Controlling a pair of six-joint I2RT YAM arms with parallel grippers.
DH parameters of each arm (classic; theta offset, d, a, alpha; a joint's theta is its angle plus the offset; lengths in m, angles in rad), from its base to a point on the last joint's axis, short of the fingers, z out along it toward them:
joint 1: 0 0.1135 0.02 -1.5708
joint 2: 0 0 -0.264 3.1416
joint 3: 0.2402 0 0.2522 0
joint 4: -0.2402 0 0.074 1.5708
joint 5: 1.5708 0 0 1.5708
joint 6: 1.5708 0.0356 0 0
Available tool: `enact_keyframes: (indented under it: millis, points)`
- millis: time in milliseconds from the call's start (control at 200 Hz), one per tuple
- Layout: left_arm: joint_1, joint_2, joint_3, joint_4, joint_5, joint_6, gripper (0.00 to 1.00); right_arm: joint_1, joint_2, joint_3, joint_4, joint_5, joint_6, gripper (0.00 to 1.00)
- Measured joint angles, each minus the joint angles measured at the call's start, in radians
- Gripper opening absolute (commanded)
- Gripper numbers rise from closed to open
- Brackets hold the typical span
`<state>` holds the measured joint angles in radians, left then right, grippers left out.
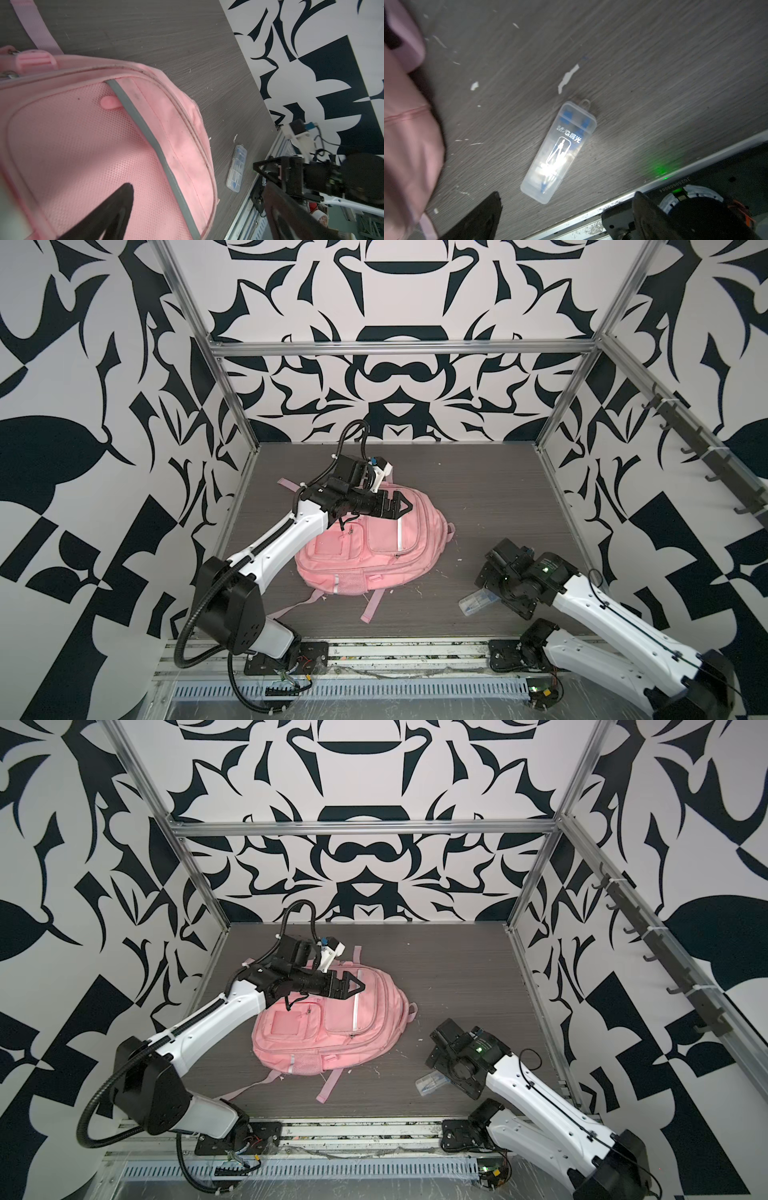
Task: Pack the student bag
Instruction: 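Move the right gripper to the clear pencil case and grasp it, then lift the clear pencil case with the right gripper toward the backpack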
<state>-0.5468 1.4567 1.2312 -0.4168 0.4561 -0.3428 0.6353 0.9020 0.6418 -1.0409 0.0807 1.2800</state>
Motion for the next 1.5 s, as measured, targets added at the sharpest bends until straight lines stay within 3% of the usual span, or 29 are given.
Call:
enact_keyframes:
  millis: [240,525,1165,1500]
  points:
    - [-0.010,-0.095,-0.010,-0.023,-0.042,0.003,0.99,-0.019,0.104,-0.068,0.103,-0.025,0.001,1.00]
    - [-0.043,-0.111,-0.008,-0.044,-0.077,0.003,0.99,-0.046,0.225,-0.101,0.253,-0.038,-0.056,0.96]
    - [-0.074,-0.108,0.000,-0.060,-0.076,-0.011,0.99,-0.069,0.113,-0.200,0.343,0.006,-0.039,0.26]
    - [-0.075,-0.074,0.001,-0.042,0.016,-0.047,1.00,-0.086,-0.070,-0.200,0.495,0.023,-0.124,0.19]
